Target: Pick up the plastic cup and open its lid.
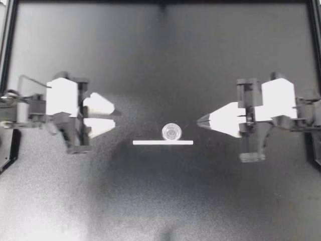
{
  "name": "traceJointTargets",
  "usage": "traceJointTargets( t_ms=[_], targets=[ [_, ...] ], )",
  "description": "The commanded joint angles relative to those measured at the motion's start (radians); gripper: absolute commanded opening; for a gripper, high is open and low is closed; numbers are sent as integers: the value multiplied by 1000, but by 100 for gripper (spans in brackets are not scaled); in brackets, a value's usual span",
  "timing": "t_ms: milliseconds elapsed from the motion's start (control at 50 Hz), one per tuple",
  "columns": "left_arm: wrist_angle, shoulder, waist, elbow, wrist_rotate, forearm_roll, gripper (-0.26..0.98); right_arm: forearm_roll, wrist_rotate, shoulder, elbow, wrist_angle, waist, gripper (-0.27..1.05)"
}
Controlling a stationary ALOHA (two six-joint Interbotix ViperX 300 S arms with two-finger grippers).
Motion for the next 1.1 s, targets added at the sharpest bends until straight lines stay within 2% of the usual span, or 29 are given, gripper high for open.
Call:
traceJointTargets(
  t_ms=[0,200,420,600,1080],
  targets=[
    [-5,46,3,-51,2,0,57,0,2,28,-35,-2,-15,-21],
    [-17,212,3,-137,18,14,56,2,2,117,-87,32,-40,-21],
    [-98,351,-5,-190,14,29,55,0,0,215,-150,112,-40,-21],
    [-107,414,-31,-235,6,34,55,0,-2,270,-187,150,-40,-21],
    [-133,517,-29,-298,6,32,55,0,0,339,-210,175,-31,-21]
  ],
)
